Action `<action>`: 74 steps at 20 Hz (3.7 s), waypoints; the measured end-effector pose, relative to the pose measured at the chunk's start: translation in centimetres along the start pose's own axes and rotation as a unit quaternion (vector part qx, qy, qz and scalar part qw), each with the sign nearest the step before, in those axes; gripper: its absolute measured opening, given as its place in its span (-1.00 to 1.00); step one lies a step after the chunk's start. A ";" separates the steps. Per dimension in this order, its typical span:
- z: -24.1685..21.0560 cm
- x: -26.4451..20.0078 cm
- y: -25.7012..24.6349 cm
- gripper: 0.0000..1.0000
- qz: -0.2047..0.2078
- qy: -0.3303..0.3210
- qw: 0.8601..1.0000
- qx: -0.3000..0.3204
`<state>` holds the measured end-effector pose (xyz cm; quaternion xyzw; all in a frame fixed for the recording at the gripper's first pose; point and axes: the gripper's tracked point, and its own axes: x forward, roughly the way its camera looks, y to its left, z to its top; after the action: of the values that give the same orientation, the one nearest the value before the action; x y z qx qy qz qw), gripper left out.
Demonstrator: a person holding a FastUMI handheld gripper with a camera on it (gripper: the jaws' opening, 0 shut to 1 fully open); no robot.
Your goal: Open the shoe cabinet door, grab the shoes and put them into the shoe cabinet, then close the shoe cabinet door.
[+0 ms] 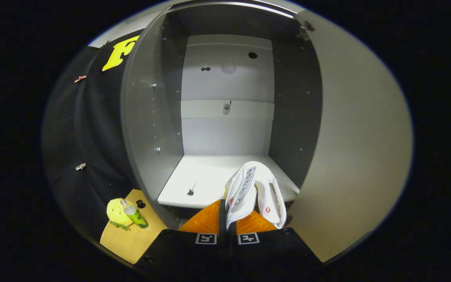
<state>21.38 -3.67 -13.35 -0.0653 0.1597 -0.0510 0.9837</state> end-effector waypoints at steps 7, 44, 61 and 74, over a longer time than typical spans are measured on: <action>2.9 13.3 0.5 -0.91 0.025 0.000 1.000 -0.013; 2.4 4.0 1.5 0.78 0.028 -0.002 1.000 0.013; 4.3 -30.1 -4.5 0.96 0.041 -0.110 0.991 0.063; 1.9 -35.1 -25.9 0.95 0.023 -0.132 0.989 0.066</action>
<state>-13.23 -24.73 3.03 -0.0028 0.0261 -0.0294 0.9992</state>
